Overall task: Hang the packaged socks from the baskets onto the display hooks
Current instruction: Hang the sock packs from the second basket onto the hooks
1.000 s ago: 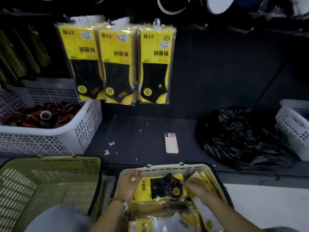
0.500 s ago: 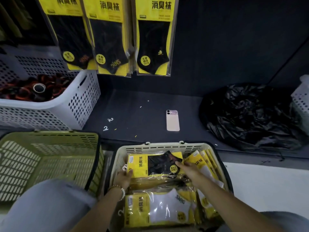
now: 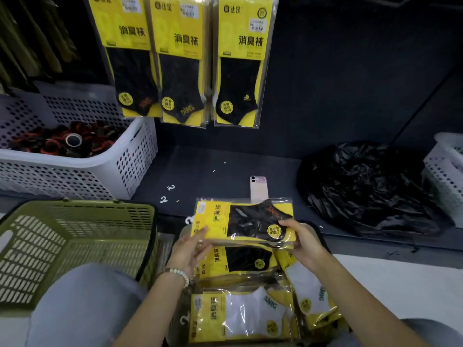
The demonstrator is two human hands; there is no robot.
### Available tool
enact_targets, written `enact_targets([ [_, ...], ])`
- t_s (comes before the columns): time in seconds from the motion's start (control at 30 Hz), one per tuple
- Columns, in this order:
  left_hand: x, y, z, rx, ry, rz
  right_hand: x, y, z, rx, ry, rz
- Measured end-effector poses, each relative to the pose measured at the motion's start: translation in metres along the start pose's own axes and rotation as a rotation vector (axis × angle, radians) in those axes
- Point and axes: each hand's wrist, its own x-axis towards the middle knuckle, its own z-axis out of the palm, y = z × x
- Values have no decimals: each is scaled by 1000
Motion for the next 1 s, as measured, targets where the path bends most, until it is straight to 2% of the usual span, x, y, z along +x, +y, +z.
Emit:
enact_targets([
  [0.13, -32, 37, 29, -93, -285, 198, -22, -21, 17, 117, -169, -96],
  [0.2, -45, 53, 45, -72, -320, 305, -31, -27, 24, 70, -244, -129],
  [0.27, -54, 67, 59, -5, -299, 423, -37, -38, 30, -38, -167, -198],
  [0.33, -63, 83, 69, 96, -295, 543, -40, -57, 34, -139, 78, -312],
  [0.37, -69, 91, 75, 161, -295, 596, -44, -70, 38, -185, 141, -384],
  [0.5, -91, 121, 104, 367, -377, 737, -63, -120, 68, -332, 19, -693],
  [0.63, -111, 147, 132, 473, -445, 867, -82, -151, 92, -333, 89, -968],
  [0.73, -117, 163, 149, 469, -400, 938, -91, -166, 96, -245, 68, -997],
  [0.83, -115, 174, 164, 446, -369, 965, -93, -179, 98, -176, 10, -944],
  [1.0, -107, 189, 177, 448, -380, 957, -87, -201, 92, -115, 12, -855],
])
